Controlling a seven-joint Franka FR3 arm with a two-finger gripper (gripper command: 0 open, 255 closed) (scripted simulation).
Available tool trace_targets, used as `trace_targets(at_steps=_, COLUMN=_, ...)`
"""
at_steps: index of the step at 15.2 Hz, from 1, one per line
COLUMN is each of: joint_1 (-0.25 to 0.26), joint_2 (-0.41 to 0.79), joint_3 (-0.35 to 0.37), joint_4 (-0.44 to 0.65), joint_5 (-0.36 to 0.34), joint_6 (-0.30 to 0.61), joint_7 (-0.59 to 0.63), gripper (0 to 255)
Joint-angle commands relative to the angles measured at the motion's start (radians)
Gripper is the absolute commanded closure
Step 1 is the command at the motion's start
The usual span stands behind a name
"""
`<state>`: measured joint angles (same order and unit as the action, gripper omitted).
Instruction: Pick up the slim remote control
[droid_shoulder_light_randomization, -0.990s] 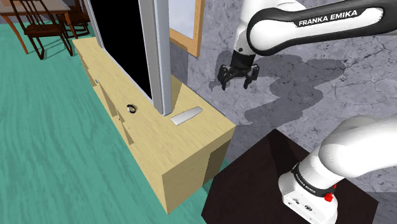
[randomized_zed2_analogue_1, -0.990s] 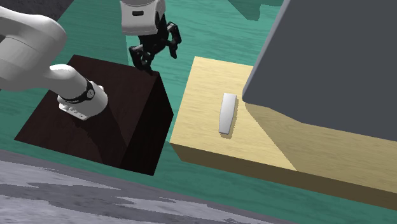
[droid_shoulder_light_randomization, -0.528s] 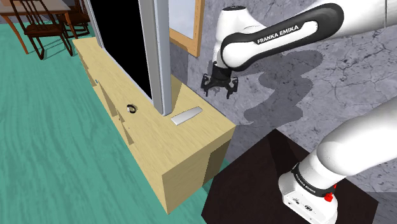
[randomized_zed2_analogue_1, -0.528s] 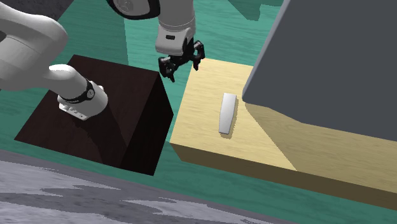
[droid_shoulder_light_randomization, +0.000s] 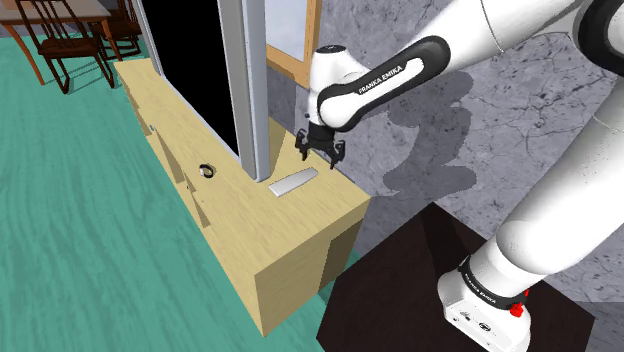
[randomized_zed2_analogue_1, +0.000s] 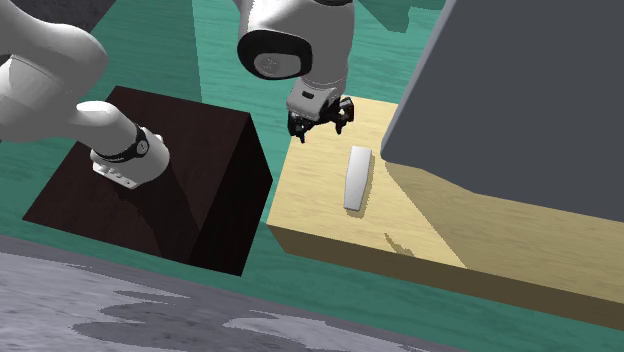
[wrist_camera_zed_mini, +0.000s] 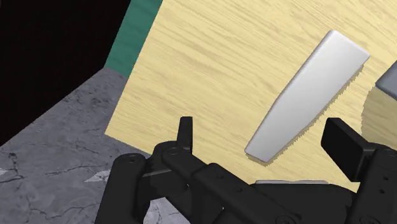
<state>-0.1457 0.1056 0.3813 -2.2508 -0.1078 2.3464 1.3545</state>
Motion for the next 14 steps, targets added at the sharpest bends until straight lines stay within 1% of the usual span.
trace_targets(at_steps=1, joint_1=0.006, joint_2=0.087, joint_3=-0.013, joint_4=0.053, joint_5=-0.036, joint_6=0.024, joint_7=0.093, gripper=0)
trace_targets(at_steps=4, joint_1=0.029, joint_2=0.210, joint_3=-0.046, joint_4=0.140, joint_5=-0.076, joint_6=0.051, joint_7=0.213, gripper=0)
trace_targets(at_steps=7, joint_1=0.055, joint_2=0.329, joint_3=-0.084, joint_4=0.234, joint_5=-0.097, joint_6=0.071, joint_7=0.315, gripper=0)
trace_targets(at_steps=13, joint_1=0.098, joint_2=0.557, joint_3=-0.157, joint_4=0.447, joint_5=-0.092, joint_6=0.091, joint_7=0.475, gripper=0)
trace_targets(at_steps=14, joint_1=0.098, joint_2=0.558, joint_3=-0.158, joint_4=0.448, joint_5=-0.092, joint_6=0.091, joint_7=0.476, gripper=0)
